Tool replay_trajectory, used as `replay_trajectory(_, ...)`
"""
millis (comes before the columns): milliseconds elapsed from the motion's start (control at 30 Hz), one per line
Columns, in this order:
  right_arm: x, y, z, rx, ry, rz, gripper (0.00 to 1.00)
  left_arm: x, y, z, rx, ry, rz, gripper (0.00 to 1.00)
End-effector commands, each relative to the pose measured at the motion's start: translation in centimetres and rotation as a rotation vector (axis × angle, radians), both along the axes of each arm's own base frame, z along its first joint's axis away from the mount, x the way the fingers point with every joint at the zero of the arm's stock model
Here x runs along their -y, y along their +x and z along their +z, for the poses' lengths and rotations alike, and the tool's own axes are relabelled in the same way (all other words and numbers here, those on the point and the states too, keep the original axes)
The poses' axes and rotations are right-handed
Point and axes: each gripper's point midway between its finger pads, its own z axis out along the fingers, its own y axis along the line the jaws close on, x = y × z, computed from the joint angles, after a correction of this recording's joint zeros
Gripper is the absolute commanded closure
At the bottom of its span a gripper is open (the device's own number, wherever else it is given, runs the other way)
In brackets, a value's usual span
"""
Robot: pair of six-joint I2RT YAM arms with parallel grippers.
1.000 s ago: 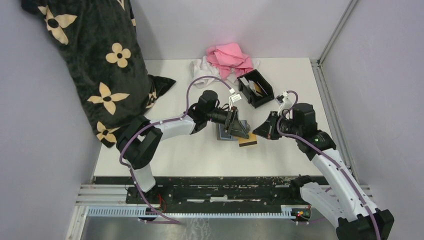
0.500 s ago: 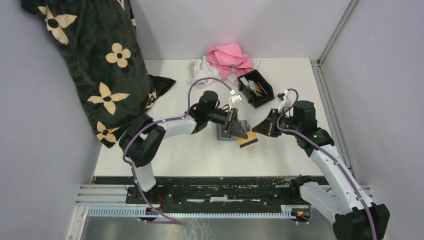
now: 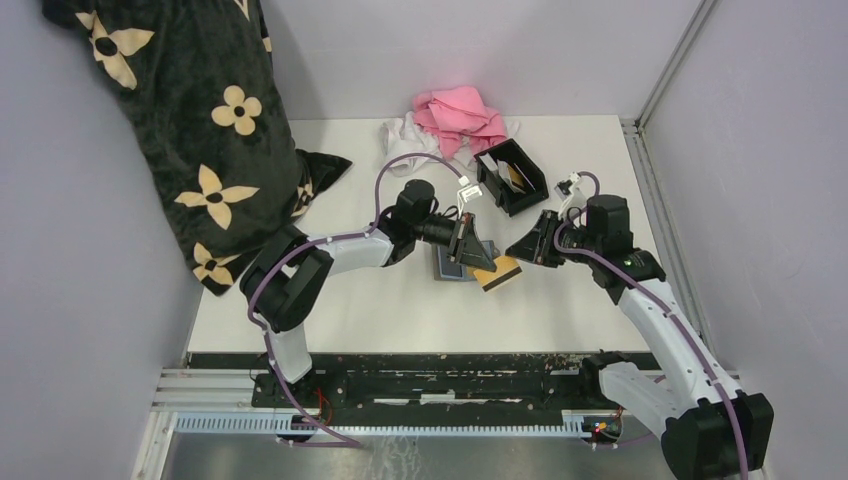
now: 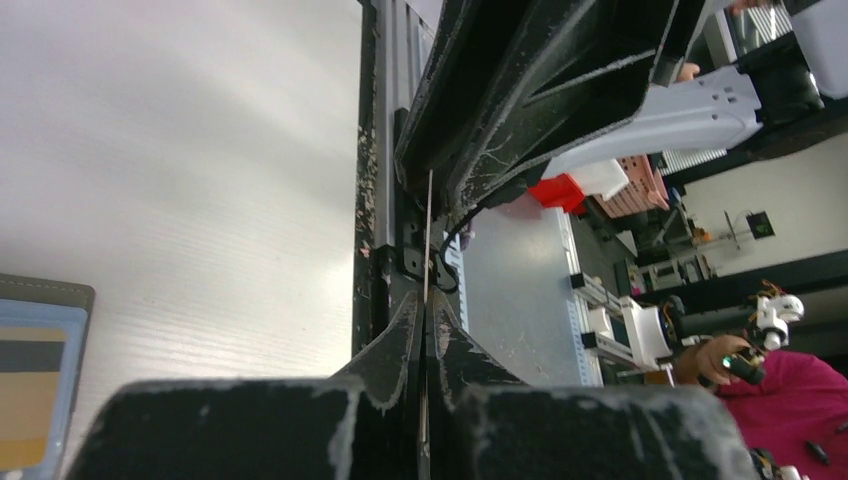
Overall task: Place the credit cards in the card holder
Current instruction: Pick up the credit card from the storage box.
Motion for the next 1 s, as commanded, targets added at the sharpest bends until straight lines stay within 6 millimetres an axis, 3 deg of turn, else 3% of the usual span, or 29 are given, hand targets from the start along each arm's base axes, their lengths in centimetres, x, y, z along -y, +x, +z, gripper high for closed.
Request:
replay_trajectory(0, 0.7, 1.8, 3.2, 0.117, -0.020, -0.053, 0.69, 0.6, 2.0, 1.1, 0.014, -0.029, 0.096, 0.97)
replay_trajectory(267, 2.6, 3.2, 3.1, 0.165, -0.096, -0.176, 0.59, 0.8, 5.0, 0.2, -0.007, 0.007, 0.306, 0.97)
replay_trajectory(567, 8.2, 4.9, 4.7, 0.410, -0.267, -0.442, 0.58, -0.2, 8.6, 1.4, -0.027, -0.034, 0.568, 0.97)
replay_trajectory(667, 9.0, 5.9, 5.5, 0.467, -0.252, -0.516, 0.42, -0.6, 9.7, 1.9, -0.029, -0.047, 0.648, 0.97)
replay_trajectory(800, 9.2, 7.3, 6.1, 0.511, -0.164, -0.603, 0.06, -1.2, 10.8, 2.2, -0.055, -0.068, 0.730, 0.97)
replay_trajectory(833, 9.4, 7.6, 6.0, 0.504, -0.142, -0.632, 0.01, -1.3, 11.1, 2.2, -0.066, -0.073, 0.747, 0.97)
replay_trajectory(967, 9.5, 8.6, 5.9, 0.482, -0.077, -0.696, 0.00, -1.4, 11.7, 2.0, -0.096, -0.088, 0.773, 0.97)
